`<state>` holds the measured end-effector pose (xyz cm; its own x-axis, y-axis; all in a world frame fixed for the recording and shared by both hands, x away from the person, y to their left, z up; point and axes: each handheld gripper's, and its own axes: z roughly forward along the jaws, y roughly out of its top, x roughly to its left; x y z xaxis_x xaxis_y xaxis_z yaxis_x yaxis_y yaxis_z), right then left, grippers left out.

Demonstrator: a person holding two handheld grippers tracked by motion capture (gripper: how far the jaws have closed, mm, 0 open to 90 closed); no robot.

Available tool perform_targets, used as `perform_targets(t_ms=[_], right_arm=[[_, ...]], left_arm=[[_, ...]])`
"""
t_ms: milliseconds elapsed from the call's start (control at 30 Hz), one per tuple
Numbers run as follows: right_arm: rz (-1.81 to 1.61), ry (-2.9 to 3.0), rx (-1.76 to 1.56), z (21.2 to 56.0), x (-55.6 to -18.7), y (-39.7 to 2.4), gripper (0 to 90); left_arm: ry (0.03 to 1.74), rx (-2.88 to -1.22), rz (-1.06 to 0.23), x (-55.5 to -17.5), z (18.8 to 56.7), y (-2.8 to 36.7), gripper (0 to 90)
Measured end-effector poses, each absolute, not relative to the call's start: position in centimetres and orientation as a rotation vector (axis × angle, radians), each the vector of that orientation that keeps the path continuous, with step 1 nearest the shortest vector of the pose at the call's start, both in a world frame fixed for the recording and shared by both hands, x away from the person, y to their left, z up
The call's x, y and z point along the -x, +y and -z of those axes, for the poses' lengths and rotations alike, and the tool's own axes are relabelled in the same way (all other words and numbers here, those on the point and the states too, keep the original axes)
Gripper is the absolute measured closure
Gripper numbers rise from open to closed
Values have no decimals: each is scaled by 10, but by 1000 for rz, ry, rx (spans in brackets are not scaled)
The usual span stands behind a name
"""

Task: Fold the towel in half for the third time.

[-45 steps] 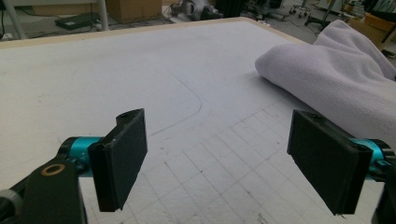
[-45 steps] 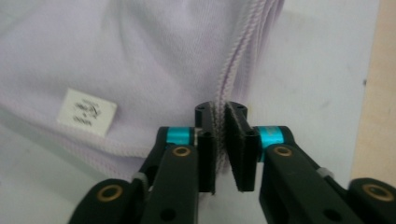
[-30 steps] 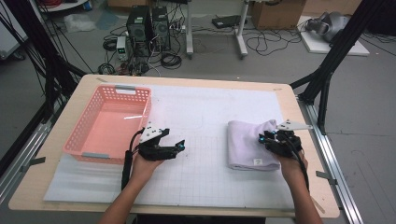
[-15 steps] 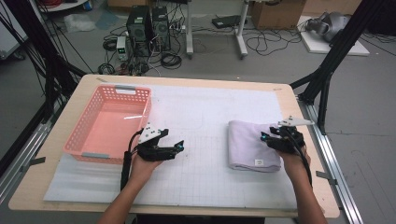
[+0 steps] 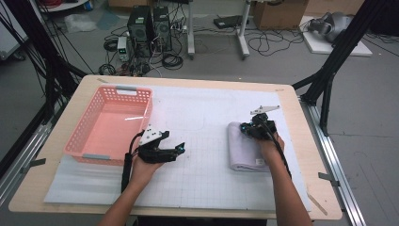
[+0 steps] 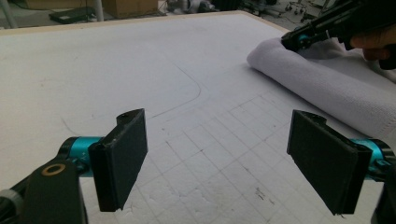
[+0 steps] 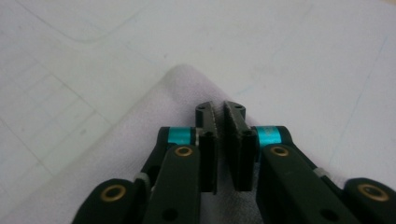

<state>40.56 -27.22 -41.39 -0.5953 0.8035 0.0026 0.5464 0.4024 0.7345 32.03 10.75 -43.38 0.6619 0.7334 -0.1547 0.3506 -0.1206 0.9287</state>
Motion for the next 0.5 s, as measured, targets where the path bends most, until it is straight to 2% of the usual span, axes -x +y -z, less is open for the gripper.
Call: perform_targets(t_ms=[133,167,267,333,433,500], right_arm=[[-1091,2309,-1078,413,-406,-261,845],[-1094,2309,-1084,415,-407,-258,821],[-1063,2241,-1144,418,-408,-259,606],[-1075,2193,-1174,412,-403,-269,546],[-1069,2110,-1209,400,-389,-289,559],[-1047,2070,-1204,393,-376,-306,668]], left_arm=[[882,-1730,-408,-320,434,107,206],[882,-1728,-407,-320,434,107,206],[885,-1721,-406,-319,433,108,206],[886,-1726,-406,-320,434,109,206],[889,-1727,-405,-319,434,109,206],[894,-1725,-405,-319,434,109,206]])
